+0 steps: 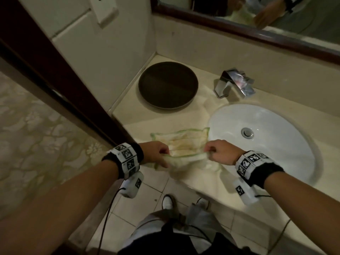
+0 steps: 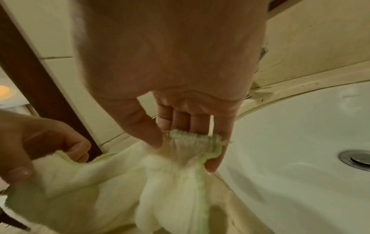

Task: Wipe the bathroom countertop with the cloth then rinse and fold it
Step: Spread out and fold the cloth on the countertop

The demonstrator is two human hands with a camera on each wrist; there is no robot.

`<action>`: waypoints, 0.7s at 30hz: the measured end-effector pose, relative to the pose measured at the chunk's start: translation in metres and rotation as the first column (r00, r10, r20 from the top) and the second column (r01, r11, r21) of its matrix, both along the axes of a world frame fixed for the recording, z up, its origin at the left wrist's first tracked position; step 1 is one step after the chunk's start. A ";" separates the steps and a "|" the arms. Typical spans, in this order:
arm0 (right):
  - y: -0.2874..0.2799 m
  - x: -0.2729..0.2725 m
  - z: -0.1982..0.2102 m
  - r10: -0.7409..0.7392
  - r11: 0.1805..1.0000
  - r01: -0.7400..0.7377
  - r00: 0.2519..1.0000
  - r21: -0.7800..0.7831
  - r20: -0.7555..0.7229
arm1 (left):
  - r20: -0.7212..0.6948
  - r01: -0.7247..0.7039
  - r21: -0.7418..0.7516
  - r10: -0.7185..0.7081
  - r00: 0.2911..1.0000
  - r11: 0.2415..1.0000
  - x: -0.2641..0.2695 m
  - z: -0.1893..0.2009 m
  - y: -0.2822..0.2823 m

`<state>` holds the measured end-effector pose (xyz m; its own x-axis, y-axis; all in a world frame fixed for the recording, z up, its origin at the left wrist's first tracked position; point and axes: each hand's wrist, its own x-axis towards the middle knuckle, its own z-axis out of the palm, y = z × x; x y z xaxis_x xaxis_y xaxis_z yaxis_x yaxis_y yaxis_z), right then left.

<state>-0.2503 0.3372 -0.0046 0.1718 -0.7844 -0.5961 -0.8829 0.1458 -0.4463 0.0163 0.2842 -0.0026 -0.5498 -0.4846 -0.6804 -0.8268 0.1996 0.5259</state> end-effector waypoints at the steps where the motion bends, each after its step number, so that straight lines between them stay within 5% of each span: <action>1: -0.005 0.000 0.000 -0.014 1.000 0.014 1.000 -0.023 -0.002 | -0.018 -0.036 -0.012 0.035 0.999 0.999 0.002 -0.001 -0.004; 7: -0.034 -0.003 -0.013 -0.221 0.967 0.225 0.974 -0.118 0.051 | -0.049 -0.312 -0.182 0.308 0.950 0.932 0.016 -0.014 -0.028; 12: -0.053 -0.007 -0.034 -0.527 0.841 0.541 0.812 0.014 0.250 | 0.008 -0.427 -0.190 0.437 0.900 0.884 0.020 -0.031 -0.033; 21: -0.080 -0.006 -0.035 -0.482 0.833 0.524 0.845 -0.179 0.229 | -0.072 -0.650 -0.180 0.649 0.757 0.738 0.008 -0.030 -0.047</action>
<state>-0.2562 0.2568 -0.0398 -0.2031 -0.8978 -0.3907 -0.6233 0.4263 -0.6556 0.0244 0.2374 -0.0326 -0.0576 -0.8393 -0.5406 -0.7895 -0.2931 0.5393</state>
